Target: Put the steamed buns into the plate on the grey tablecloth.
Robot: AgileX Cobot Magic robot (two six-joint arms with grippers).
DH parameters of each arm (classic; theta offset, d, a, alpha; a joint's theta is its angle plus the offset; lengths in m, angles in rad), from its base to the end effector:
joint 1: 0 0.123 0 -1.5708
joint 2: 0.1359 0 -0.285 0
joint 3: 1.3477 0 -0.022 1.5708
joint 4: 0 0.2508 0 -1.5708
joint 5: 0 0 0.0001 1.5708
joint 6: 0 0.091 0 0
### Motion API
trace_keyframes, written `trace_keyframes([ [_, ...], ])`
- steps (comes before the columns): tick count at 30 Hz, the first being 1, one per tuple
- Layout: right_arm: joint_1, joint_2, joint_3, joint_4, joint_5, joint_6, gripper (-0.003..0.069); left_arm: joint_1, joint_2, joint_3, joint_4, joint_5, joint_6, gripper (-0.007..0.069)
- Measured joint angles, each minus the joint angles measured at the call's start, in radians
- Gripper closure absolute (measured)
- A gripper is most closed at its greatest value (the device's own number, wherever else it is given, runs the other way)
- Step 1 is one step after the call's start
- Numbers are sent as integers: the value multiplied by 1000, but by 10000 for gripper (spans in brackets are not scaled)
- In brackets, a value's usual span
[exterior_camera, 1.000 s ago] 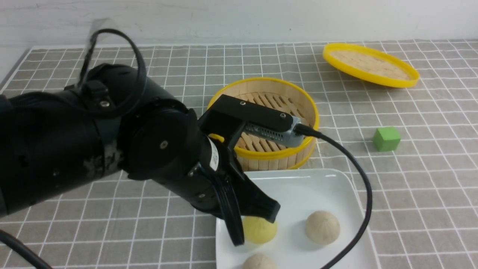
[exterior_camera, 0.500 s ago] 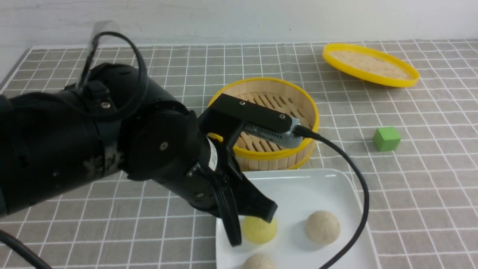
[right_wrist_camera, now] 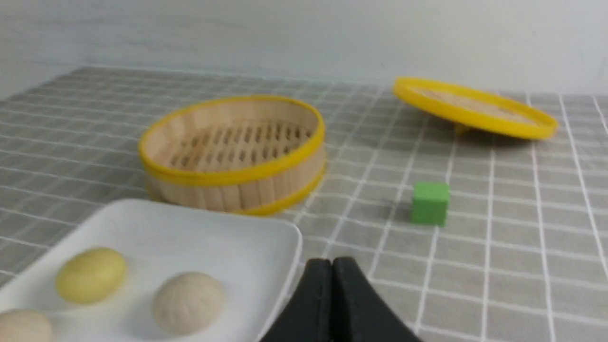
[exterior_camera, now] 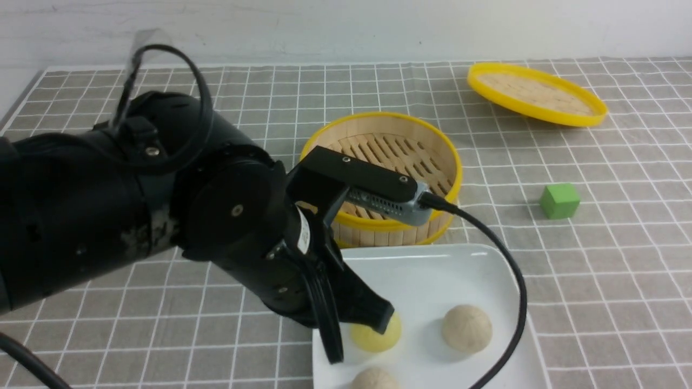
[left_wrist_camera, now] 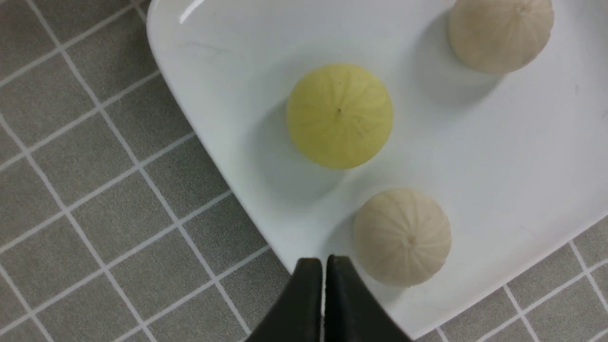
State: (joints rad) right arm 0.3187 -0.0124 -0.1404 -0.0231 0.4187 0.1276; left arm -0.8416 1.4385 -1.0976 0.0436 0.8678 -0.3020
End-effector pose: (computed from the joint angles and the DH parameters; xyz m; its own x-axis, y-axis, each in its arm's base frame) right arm 0.0431 0.0133 0.2228 -0.2001 0.0459 -0.9787 -0.2849 0.9530 0.1029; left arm 0.1947 -0.2133 0.2844 -0.7766 0.4636 -0.4267 0.5460 0.8331 -0.0887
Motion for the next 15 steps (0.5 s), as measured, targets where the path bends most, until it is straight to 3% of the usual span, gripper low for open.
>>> trace_keyframes([
  [7,-210,0,108,3,32,0,648,0,-4,0,1,13,-52,591],
  [15,-334,0,156,3,-9,0,639,0,-173,0,131,44,-53,589],
])
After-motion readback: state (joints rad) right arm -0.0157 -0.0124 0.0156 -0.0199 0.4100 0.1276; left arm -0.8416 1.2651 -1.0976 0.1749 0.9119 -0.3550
